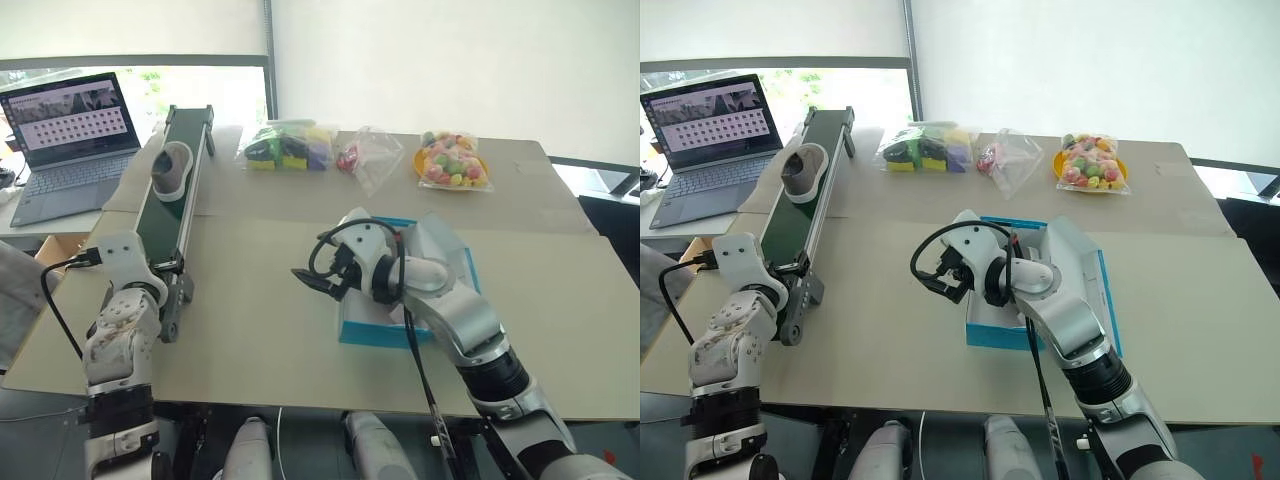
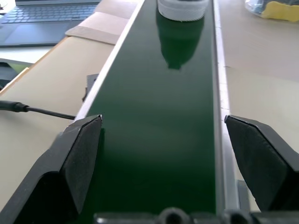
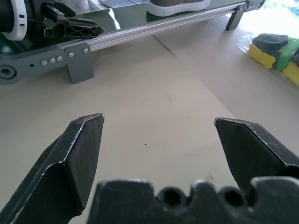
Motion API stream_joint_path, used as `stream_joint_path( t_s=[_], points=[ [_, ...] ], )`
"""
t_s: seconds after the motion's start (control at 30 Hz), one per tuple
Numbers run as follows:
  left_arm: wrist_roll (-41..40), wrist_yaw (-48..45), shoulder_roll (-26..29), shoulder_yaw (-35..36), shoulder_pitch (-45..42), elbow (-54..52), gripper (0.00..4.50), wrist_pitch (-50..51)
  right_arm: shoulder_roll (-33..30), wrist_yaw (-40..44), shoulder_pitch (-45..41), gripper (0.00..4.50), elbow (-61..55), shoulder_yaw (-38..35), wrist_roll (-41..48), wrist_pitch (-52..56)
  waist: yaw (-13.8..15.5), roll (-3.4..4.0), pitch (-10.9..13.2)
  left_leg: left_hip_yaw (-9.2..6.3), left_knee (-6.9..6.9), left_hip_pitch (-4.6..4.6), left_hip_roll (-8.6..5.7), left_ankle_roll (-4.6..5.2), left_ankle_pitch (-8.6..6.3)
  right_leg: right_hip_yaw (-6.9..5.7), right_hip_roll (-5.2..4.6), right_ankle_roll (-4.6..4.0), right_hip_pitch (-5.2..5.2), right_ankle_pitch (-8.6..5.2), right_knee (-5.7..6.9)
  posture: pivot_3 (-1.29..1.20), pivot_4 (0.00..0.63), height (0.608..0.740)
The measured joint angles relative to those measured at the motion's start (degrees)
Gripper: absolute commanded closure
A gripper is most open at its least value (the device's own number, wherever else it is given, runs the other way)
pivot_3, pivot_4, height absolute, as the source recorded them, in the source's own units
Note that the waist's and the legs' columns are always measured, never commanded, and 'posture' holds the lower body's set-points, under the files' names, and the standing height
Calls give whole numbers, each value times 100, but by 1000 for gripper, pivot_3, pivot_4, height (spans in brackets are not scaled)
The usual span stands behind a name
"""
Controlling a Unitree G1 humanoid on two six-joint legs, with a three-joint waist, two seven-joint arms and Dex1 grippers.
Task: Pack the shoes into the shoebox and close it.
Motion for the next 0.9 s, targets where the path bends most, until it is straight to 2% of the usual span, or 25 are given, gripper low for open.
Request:
stream_joint_path(
  t_s=[0.8, 0.9],
  points=[
    [-111, 4, -122, 84, -84, 32, 0, 81, 100, -74, 0, 45, -64, -154, 12, 221, 4, -2, -2, 0, 0, 1, 0, -1, 0, 0, 0, -1, 1, 1, 3, 0, 150, 709],
    [-395, 102, -383, 424, -243, -11, 667, 179, 108, -82, -1, 0, -112, -172, 19, 231, 25, -3, -2, 0, 1, 4, 0, -1, 0, -1, -1, 0, 3, 0, 6, 0, 150, 709]
  ],
)
